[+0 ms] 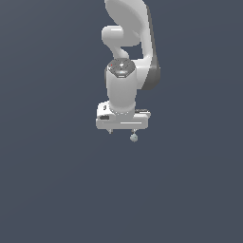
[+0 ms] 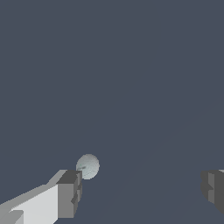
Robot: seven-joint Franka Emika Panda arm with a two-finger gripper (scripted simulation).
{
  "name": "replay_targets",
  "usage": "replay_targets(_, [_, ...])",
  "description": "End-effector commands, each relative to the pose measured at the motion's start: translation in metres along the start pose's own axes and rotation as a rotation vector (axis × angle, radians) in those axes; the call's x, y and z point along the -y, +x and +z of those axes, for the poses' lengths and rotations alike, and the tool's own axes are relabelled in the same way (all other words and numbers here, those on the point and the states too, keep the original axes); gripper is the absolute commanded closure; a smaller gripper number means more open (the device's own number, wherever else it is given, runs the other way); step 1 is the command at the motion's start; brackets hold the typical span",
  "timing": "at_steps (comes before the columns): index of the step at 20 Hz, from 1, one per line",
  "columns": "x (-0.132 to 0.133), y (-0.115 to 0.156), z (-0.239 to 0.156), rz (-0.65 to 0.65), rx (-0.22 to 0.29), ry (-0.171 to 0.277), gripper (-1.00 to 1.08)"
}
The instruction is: Pick up the object and move it to a goal position.
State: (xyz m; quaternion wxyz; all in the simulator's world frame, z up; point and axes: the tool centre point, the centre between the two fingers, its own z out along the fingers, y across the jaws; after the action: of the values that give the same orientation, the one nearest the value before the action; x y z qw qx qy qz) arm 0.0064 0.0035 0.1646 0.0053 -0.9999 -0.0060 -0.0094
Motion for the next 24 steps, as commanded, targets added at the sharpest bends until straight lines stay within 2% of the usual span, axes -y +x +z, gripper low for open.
replay_targets(1, [0.001,0.0,0.0,-0.001,0.0,0.0,-0.92])
replay_targets(11, [0.012,-0.008,0.02,-0.115,0.005,-0.006,-0.92])
replay_targets(24, [0.052,-0.041,0.076,-0.481,0.019,-0.01,-0.92])
